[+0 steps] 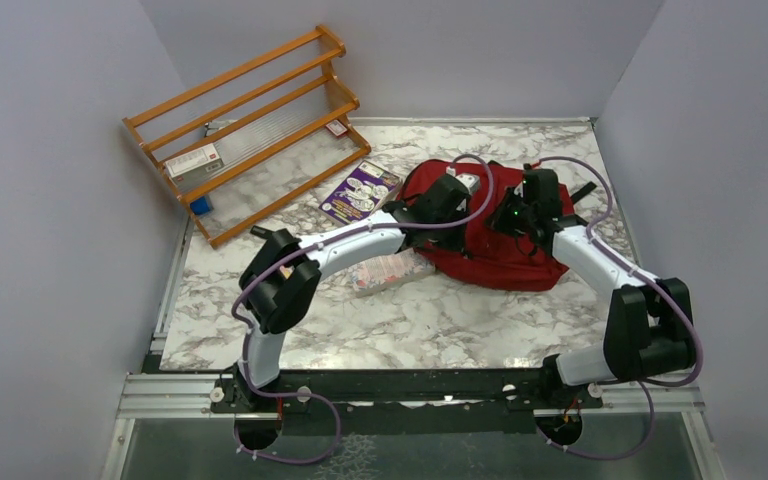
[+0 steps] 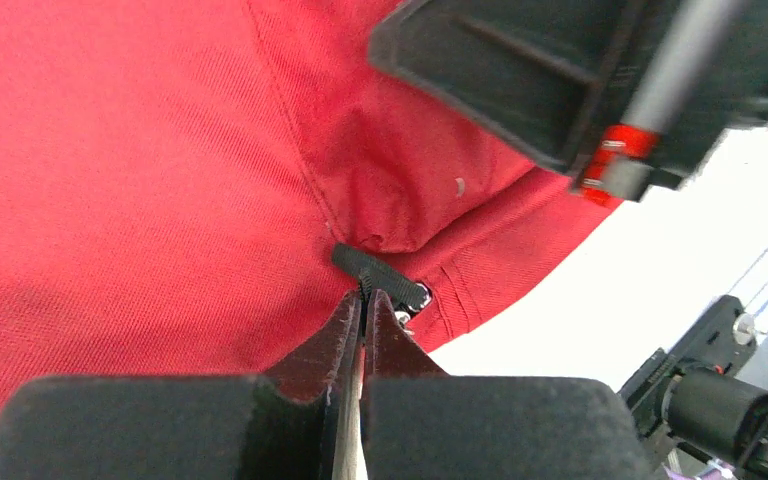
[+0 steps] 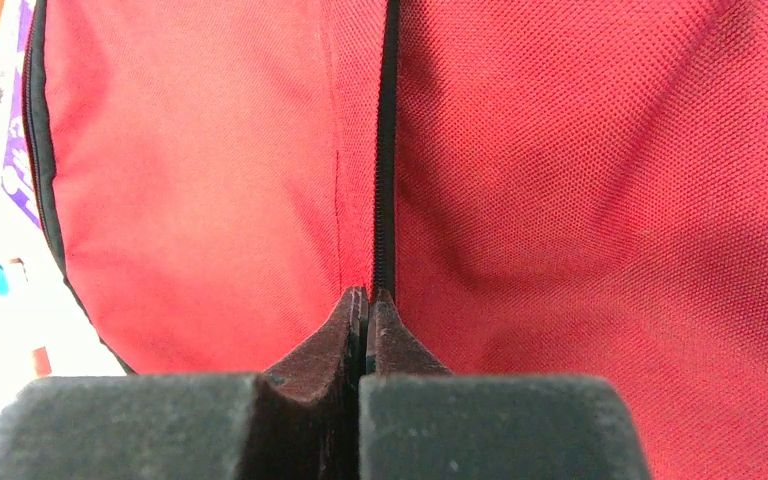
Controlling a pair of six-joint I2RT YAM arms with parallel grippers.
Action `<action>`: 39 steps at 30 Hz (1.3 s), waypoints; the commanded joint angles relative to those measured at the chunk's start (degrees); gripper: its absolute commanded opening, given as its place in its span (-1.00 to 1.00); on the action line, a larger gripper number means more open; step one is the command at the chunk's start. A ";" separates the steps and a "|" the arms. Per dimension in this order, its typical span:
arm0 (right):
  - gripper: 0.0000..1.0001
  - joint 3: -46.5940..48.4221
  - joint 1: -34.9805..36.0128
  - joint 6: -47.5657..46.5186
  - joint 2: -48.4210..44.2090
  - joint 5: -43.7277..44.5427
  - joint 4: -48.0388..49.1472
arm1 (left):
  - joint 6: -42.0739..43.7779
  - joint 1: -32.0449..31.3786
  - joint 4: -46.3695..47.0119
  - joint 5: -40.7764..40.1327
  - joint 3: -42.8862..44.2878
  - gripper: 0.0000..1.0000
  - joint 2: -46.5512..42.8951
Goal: Pack the student bag
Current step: Unzip the student bag at the center of the board.
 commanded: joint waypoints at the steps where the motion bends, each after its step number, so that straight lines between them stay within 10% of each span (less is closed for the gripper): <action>1: -0.98 -1.35 -0.57 -1.04 -2.01 2.69 -1.41 | 3.01 -0.24 3.57 -2.56 -2.09 -1.00 -5.01; 21: -0.79 -5.69 -0.61 -4.94 -16.04 4.89 -10.00 | 7.16 1.17 5.66 -11.95 -11.16 -1.00 -11.87; 30: 0.08 -2.31 -0.61 -12.58 -21.34 -4.19 -10.60 | 8.96 2.13 6.70 -8.12 -11.55 -1.00 -12.33; 39: 0.16 -4.36 8.32 -18.08 -18.51 -21.12 -0.95 | 6.03 4.70 11.94 0.51 -13.86 -1.00 -13.51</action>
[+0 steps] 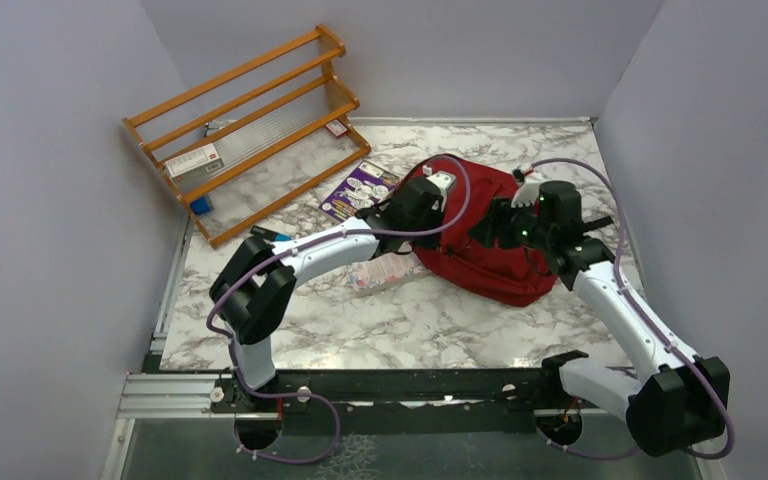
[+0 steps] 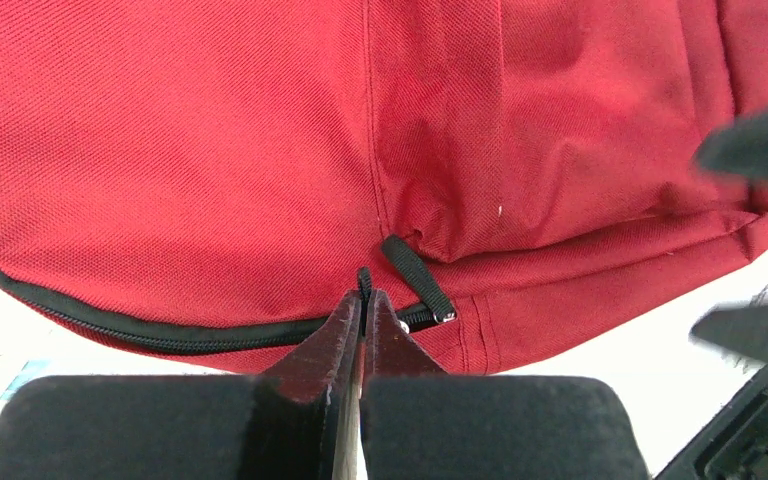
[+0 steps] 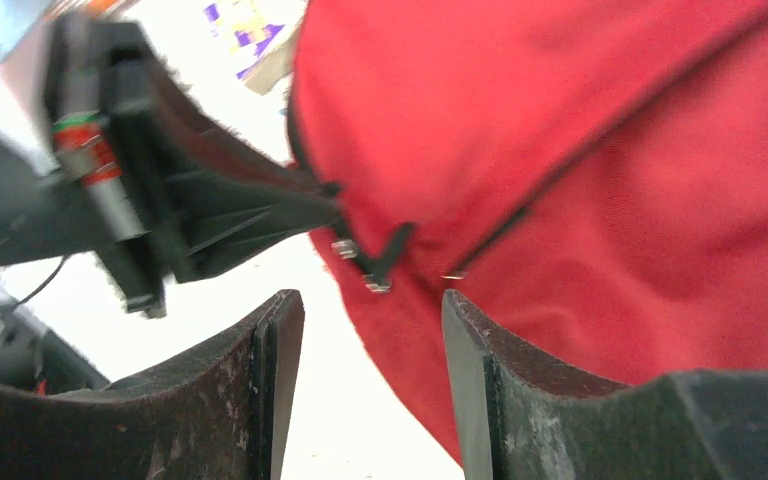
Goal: Pack the student bag
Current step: Unzip the student bag at the center of the board.
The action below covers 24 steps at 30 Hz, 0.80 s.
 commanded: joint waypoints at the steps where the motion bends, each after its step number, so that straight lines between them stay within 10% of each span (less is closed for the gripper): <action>1: 0.18 -0.97 8.05 -3.89 2.82 -6.67 7.37 | -2.06 2.26 4.74 6.10 -0.99 -1.00 -3.38; 24: 0.20 -5.84 18.24 -11.08 18.64 6.78 27.65 | -7.31 7.68 8.81 16.43 -3.48 -1.00 -4.99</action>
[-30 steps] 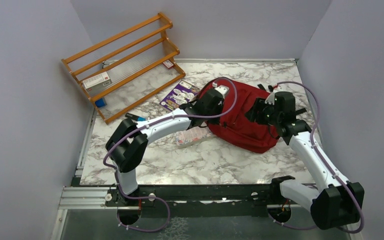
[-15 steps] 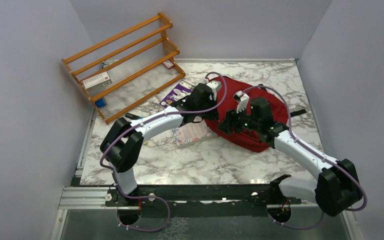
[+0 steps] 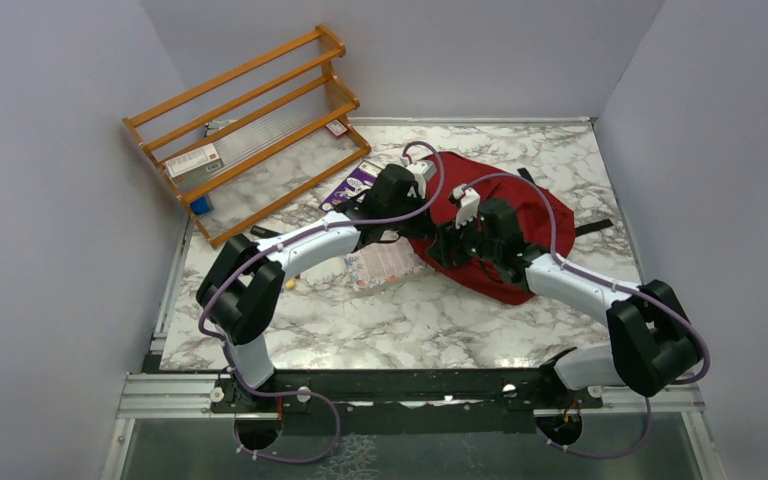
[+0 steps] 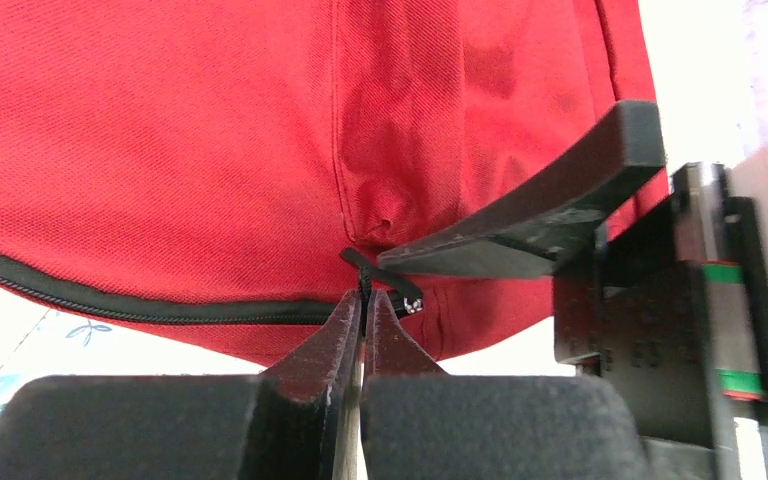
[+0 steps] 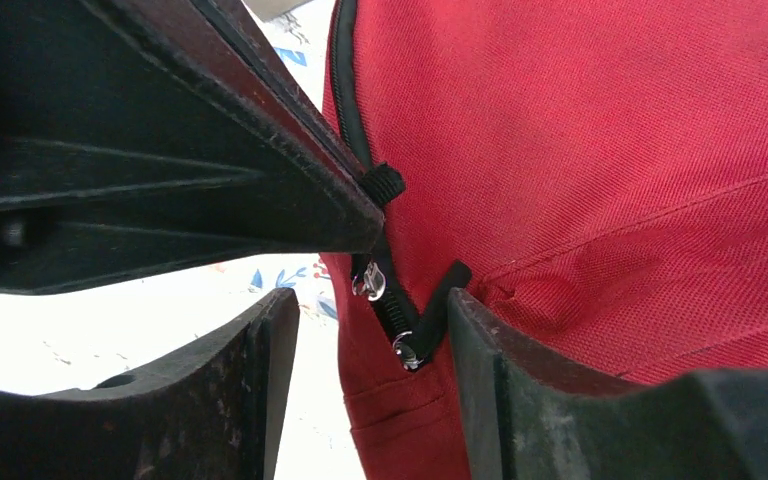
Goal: Pack the student bag
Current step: Unzip the student bag at the center of the board.
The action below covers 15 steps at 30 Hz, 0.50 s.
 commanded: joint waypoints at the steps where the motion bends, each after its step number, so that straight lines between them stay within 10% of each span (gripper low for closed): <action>1: 0.14 0.73 1.37 -1.72 2.00 2.88 3.17 | -1.23 0.77 2.67 3.14 1.18 -1.00 -2.19; 15: -0.79 -1.81 1.62 0.29 -1.38 5.93 0.08 | -1.82 4.22 0.97 4.82 4.40 -1.00 -0.76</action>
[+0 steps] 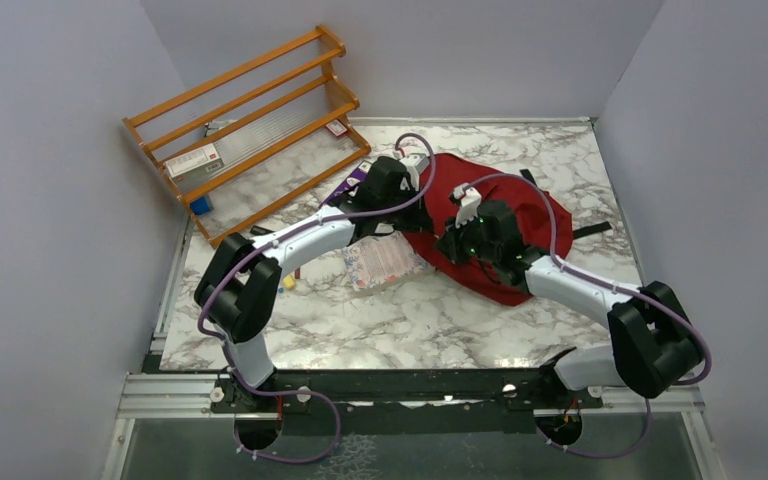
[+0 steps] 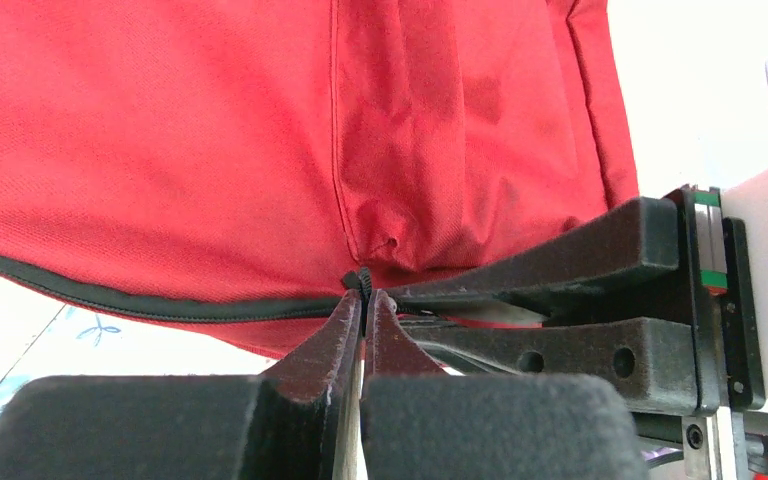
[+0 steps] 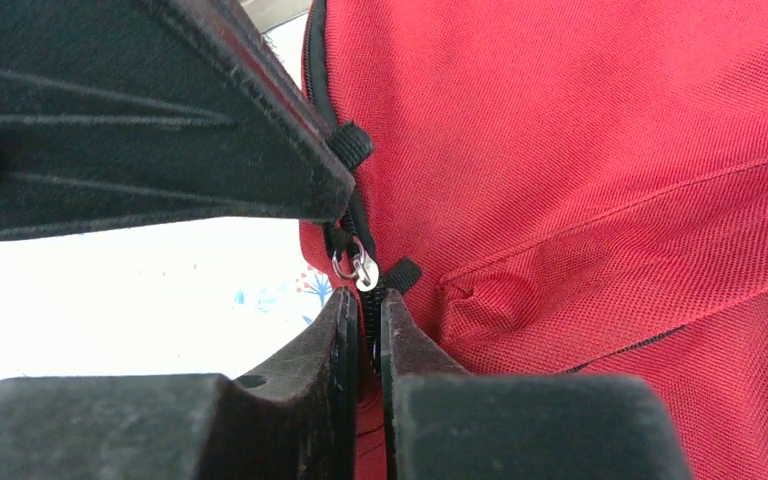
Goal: Pack the student bag
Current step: Unzip the student bag at the center of the board.
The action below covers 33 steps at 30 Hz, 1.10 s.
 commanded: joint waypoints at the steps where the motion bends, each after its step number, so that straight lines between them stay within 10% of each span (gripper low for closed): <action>1: -0.85 -1.46 0.46 1.05 -2.93 1.80 -2.43 | 0.00 2.16 1.25 1.24 3.59 -1.00 -0.72; 33: -0.98 7.92 0.46 7.13 -20.31 15.77 -36.20 | 11.65 17.32 2.21 5.18 12.25 -1.00 7.88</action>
